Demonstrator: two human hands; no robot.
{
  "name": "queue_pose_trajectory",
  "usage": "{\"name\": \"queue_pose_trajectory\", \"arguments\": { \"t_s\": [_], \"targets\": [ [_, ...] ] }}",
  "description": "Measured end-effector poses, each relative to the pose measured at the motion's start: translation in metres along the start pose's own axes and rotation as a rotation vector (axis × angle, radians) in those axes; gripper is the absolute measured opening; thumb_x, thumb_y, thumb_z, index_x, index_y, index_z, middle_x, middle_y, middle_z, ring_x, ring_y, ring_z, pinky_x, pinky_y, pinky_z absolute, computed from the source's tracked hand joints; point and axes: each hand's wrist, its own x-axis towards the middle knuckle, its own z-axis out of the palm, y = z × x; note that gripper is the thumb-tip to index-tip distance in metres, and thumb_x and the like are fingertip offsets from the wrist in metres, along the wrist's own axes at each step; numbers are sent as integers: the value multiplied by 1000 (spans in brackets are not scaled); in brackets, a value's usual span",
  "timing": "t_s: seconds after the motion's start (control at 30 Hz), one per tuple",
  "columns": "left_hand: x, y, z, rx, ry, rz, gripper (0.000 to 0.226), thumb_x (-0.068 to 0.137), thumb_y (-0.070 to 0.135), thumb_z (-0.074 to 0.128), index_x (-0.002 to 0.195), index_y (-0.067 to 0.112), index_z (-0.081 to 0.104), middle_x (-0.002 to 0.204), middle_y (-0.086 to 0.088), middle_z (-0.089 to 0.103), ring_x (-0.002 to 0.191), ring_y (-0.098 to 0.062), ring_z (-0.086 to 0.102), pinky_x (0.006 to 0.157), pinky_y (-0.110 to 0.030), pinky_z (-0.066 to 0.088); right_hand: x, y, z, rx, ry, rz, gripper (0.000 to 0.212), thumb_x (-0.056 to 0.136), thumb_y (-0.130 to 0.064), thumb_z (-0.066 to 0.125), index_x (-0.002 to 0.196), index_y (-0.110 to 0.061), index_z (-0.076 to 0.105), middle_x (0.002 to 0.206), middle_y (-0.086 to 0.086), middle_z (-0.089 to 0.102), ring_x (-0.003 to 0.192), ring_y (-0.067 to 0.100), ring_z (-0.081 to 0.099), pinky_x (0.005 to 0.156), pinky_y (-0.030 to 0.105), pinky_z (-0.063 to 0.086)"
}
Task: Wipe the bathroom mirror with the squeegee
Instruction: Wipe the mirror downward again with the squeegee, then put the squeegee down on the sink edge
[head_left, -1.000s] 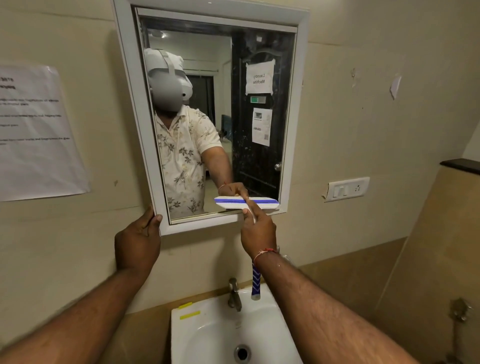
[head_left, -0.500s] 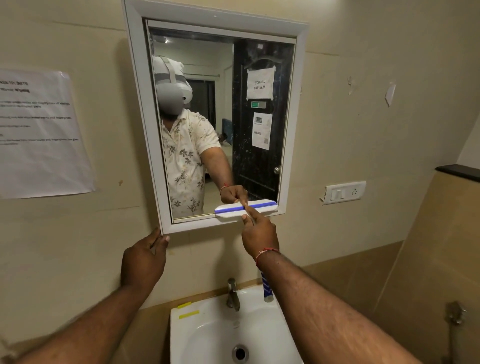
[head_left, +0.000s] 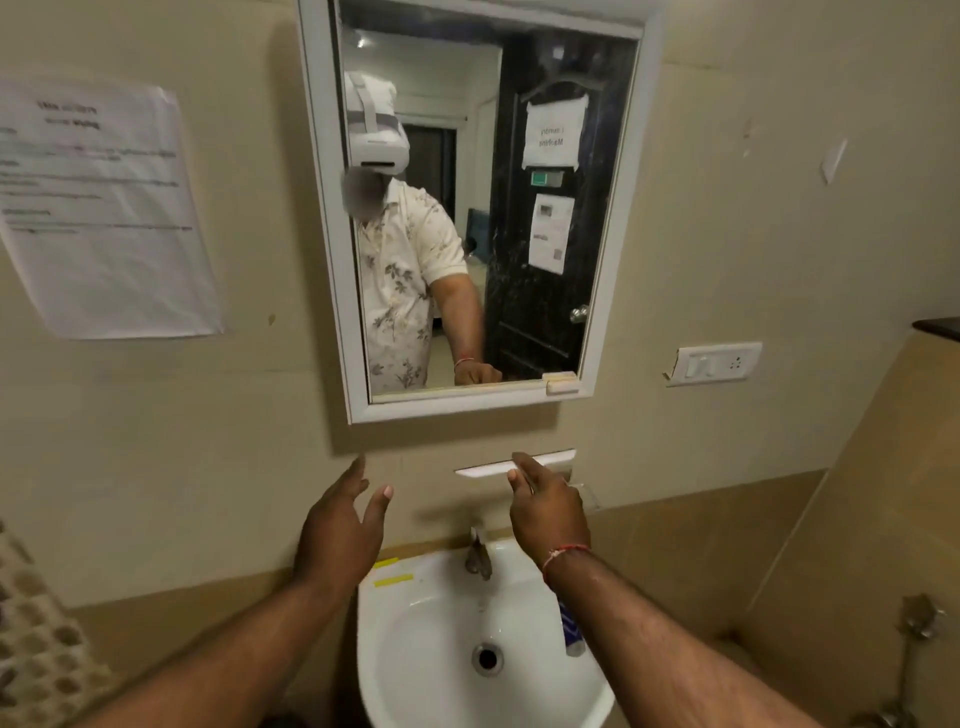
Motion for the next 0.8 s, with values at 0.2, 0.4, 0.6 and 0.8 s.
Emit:
{"name": "queue_pose_trajectory", "arguments": {
  "t_s": [0.2,0.4,0.6,0.8],
  "targets": [
    [-47,-44,32,293,-233,120,73,115,45,56,175,12,31,179,-10,39,166,-27,37,137,-36,27,-66,59,19,-62,-120,131,37,107,-43,59,143,-38,70,134,2,77,125,27,70,100,31,52],
    [-78,-65,60,520,-328,368,84,117,55,40,178,8,8,188,-7,7,175,-21,1,142,-37,-4,-106,88,27,-85,-167,221,39,109,-47,53,145,-43,65,128,0,79,118,27,72,90,30,50],
    [-93,-80,73,514,-255,488,87,114,49,53,176,1,15,187,-14,10,175,-29,6,143,-49,7,-109,92,33,-70,-27,199,40,110,-51,45,147,-49,60,90,-6,79,82,17,73,70,31,51],
    [-97,-113,85,539,-388,330,90,115,52,50,177,5,7,188,-12,-1,175,-26,-7,141,-48,-1,-109,121,52,-152,-213,371,40,112,-37,49,148,-35,64,133,7,76,120,36,70,101,41,54]
  ]
}}
